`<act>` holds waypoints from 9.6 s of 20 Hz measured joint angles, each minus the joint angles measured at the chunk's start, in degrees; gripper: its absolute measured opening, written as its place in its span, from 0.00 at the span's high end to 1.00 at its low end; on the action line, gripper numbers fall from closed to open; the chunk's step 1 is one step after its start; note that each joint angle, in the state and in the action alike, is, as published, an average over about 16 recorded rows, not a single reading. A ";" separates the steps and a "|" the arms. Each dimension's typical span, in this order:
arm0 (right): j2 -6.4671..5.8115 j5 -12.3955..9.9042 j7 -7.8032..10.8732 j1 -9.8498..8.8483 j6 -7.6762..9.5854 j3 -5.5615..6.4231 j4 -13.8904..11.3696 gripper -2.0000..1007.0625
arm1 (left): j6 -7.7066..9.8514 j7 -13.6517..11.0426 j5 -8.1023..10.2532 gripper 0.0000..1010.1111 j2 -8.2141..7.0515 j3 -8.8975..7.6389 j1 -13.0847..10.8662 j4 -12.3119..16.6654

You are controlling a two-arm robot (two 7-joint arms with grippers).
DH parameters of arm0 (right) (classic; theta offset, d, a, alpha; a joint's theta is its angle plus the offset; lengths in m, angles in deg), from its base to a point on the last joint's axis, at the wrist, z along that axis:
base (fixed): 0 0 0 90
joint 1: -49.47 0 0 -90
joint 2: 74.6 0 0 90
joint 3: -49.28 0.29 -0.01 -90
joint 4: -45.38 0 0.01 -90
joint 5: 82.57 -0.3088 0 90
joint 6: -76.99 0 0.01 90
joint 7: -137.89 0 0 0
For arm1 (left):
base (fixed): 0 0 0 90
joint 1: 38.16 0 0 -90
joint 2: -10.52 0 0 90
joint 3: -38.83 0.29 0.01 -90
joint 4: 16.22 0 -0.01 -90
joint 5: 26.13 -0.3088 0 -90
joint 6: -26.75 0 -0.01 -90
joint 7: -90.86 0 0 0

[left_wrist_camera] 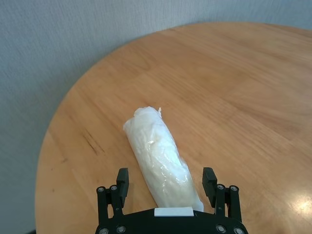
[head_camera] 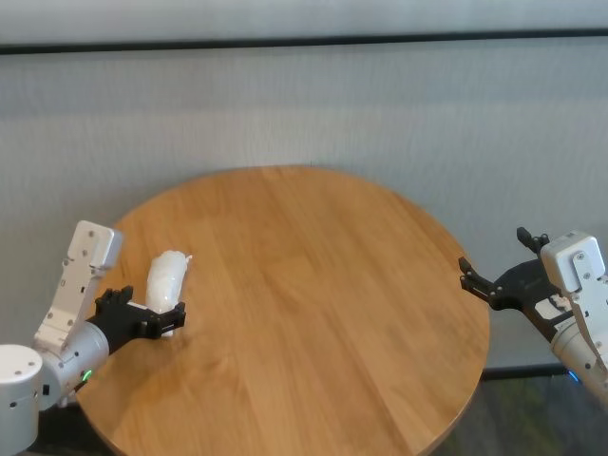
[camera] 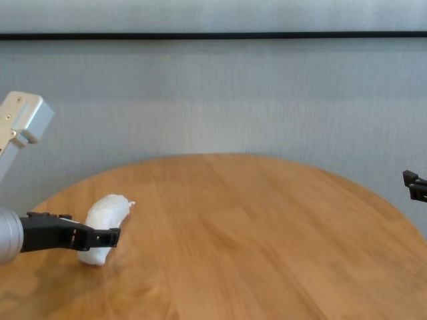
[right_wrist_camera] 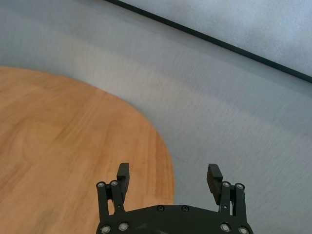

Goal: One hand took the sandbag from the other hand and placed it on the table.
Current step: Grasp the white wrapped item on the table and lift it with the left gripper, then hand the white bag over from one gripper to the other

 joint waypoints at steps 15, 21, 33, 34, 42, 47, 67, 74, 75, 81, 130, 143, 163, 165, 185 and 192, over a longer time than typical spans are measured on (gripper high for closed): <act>0.00 0.00 0.00 0.00 0.00 0.00 0.00 0.01 | 3.04 -0.62 -0.52 0.01 1.91 -1.53 0.53 -1.07; 0.00 0.00 0.00 0.00 0.00 0.00 0.00 0.01 | 4.25 -0.13 -1.11 0.01 2.68 -2.19 0.63 -1.34; 0.00 0.00 0.00 0.00 0.00 0.00 0.00 0.01 | 5.87 -0.33 -2.93 0.01 3.75 -2.78 1.31 -2.28; 0.00 0.00 0.00 0.00 0.00 0.00 0.00 0.01 | 6.09 -0.37 -3.16 0.01 3.81 -2.73 1.42 -2.38; 0.00 0.00 0.00 0.00 0.00 0.00 0.00 0.01 | 7.70 -0.52 -4.68 0.01 4.00 -2.16 2.08 -2.98; 0.00 0.00 0.00 0.00 0.00 0.00 0.00 0.01 | 8.29 -0.50 -5.16 0.01 3.99 -1.87 2.27 -3.09; 0.00 0.00 0.00 0.00 0.00 0.00 0.00 0.01 | 7.90 -0.43 -4.81 0.27 3.93 -1.95 2.11 -2.99; 0.00 0.00 0.00 0.00 0.00 0.00 0.00 0.01 | 7.85 -0.43 -4.77 0.45 3.93 -1.98 2.08 -2.96; 0.00 0.00 0.00 0.00 0.00 0.00 0.00 0.01 | 7.84 -0.43 -4.77 0.47 3.93 -1.98 2.08 -2.95; 0.00 0.00 0.00 0.00 0.00 0.00 0.00 0.01 | 7.81 -0.42 -4.75 0.56 3.93 -2.00 2.06 -2.94; 0.00 0.00 0.00 0.00 0.00 0.00 0.00 0.01 | 3.87 -2.55 -6.26 0.65 4.10 -2.97 0.68 -1.94; 0.00 0.00 0.00 0.00 0.00 0.00 0.00 0.01 | -3.22 -7.76 -7.19 0.65 3.76 -3.70 -0.50 -1.22; 0.00 0.00 0.00 0.00 0.00 0.00 0.00 0.01 | -6.90 -15.55 -8.03 0.65 1.75 -0.94 -0.47 3.21; 0.00 0.00 0.00 0.00 0.00 0.00 0.00 0.01 | -6.61 -16.02 -7.96 0.65 1.60 -0.48 -0.28 3.96; 0.00 0.00 0.00 0.00 0.00 0.00 0.00 0.01 | -8.72 -20.92 -1.21 0.65 0.77 1.04 -0.30 10.40; 0.00 0.00 0.00 0.00 0.00 0.00 0.00 0.01 | -11.72 -23.34 1.83 0.65 0.64 1.40 -0.67 10.83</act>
